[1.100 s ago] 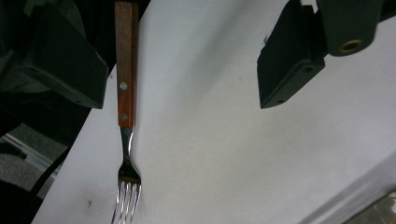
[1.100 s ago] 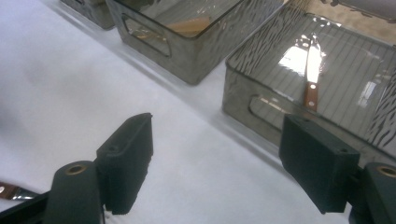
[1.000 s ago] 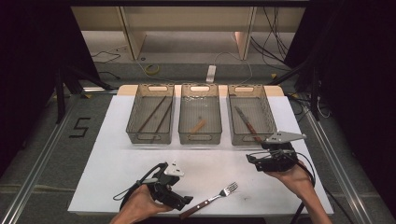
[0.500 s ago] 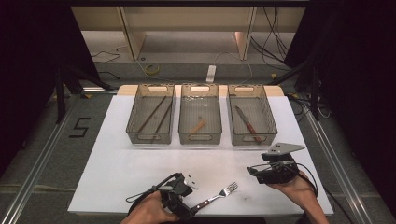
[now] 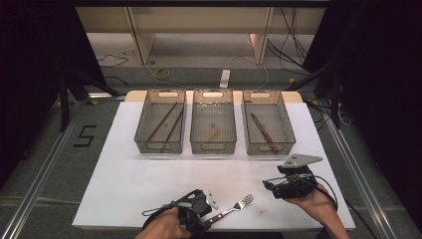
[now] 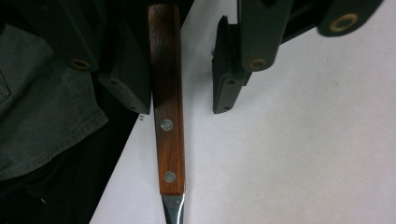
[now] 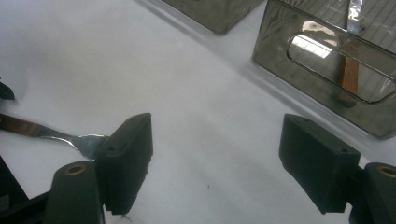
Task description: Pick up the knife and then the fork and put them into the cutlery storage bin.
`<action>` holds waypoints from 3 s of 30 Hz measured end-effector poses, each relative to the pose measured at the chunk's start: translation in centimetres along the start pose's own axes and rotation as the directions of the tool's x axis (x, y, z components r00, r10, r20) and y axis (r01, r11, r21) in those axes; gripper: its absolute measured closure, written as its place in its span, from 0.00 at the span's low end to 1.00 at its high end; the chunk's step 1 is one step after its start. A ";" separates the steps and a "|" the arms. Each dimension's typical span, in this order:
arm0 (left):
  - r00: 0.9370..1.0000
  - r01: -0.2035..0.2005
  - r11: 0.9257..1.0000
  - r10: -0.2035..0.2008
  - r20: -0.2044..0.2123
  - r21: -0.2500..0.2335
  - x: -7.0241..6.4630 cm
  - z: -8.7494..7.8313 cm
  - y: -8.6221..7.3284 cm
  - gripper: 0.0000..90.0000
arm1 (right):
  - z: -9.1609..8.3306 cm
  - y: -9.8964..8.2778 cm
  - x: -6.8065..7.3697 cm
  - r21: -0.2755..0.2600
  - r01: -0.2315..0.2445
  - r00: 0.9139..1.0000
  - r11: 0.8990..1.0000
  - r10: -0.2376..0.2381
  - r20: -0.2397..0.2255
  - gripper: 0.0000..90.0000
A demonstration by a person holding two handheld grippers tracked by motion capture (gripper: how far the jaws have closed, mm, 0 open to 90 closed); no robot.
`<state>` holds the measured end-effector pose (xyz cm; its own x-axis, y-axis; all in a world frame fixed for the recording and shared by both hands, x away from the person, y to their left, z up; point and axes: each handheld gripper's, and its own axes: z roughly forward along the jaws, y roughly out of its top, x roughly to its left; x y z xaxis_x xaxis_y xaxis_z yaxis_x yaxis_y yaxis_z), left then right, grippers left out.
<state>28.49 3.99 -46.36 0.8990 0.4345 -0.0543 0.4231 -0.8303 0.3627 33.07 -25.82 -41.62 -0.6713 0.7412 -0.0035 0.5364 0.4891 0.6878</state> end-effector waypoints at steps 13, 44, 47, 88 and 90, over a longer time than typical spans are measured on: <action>1.000 -0.011 1.000 0.011 -0.023 0.008 -0.3 0.0 0.0 0.83 | -0.1 0.1 0.0 -0.003 0.006 1.000 1.000 -0.006 -0.002 0.30; 0.981 0.167 0.942 -0.188 -0.044 -0.291 4.0 -3.7 -0.8 0.84 | 0.4 1.2 3.1 -0.097 -0.048 0.996 0.994 0.040 -0.078 0.31; 0.979 0.179 0.930 -0.202 -0.039 -0.322 4.2 -3.9 -0.6 0.84 | 1.0 1.7 4.1 -0.102 -0.067 0.991 0.993 0.055 -0.123 0.31; 0.981 0.152 0.849 -0.193 -0.029 -0.507 2.0 -3.9 1.4 0.84 | 5.8 4.0 5.1 -0.066 -0.438 0.785 0.896 0.346 -0.513 0.83; 0.981 0.156 0.851 -0.193 -0.022 -0.502 2.1 -3.8 1.5 0.83 | 5.7 4.1 5.1 -0.059 -0.452 0.767 0.890 0.354 -0.535 0.87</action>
<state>30.59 5.02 -42.43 0.7981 0.5937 -0.1029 0.4439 -0.4638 0.7667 34.77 -17.47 -42.94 -0.5988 0.4954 0.6293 0.7505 0.0728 0.6569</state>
